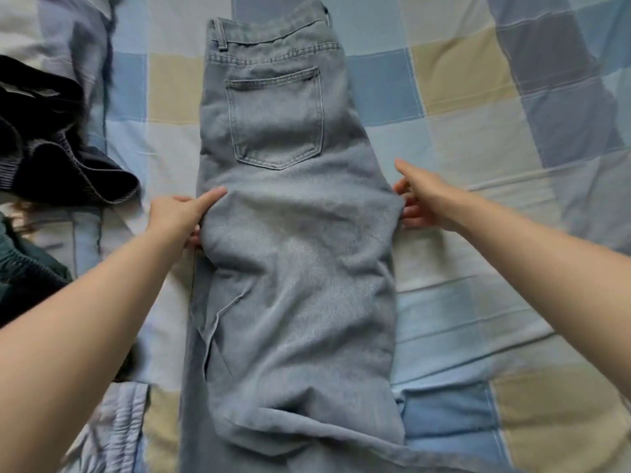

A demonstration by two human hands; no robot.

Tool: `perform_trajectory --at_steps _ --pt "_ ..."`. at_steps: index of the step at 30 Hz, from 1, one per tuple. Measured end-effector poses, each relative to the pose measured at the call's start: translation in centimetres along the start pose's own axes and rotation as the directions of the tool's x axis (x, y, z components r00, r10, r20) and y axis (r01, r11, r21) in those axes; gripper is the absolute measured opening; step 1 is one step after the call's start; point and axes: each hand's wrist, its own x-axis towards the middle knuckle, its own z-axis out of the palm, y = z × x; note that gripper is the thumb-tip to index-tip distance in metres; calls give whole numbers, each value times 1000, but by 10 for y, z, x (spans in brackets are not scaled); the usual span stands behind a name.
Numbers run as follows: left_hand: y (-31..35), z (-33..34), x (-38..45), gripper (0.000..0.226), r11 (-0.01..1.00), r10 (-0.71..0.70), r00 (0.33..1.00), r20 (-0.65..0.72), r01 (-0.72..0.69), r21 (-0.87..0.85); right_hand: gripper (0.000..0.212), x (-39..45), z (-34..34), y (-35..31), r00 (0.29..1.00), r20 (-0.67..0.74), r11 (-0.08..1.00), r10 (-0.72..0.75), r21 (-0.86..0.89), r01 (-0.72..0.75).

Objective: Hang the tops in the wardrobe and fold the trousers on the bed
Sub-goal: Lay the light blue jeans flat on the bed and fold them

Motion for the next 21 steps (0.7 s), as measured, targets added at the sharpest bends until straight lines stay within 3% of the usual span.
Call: perform_trajectory --at_steps 2,4,7,9,13,15,17,21 --pt "-16 -8 -23 43 998 -40 991 131 45 -40 37 -19 -4 18 994 107 996 -21 89 12" --pt "-33 -11 -41 42 1000 20 980 200 -22 8 20 -28 1 31 990 86 993 -114 15 113" --pt "-49 -15 -49 42 982 152 986 76 -159 106 8 -27 12 41 975 -108 976 -195 -118 182" --pt "-51 -15 -52 46 986 132 990 58 -137 93 8 -26 16 44 958 -207 974 -199 -147 171" --pt "-58 -14 -66 43 993 85 996 11 -86 81 26 -40 24 59 895 -445 982 -27 155 107" --pt "-64 -15 -77 40 990 116 993 -18 -114 81 30 -54 30 66 939 -340 973 57 228 24" --pt "-70 -15 -86 34 980 174 985 -2 -172 101 34 -66 35 65 986 -84 963 141 243 -117" --pt "-82 -16 -93 24 990 139 990 -20 -140 -22 28 -71 30 43 956 194 942 219 214 -259"
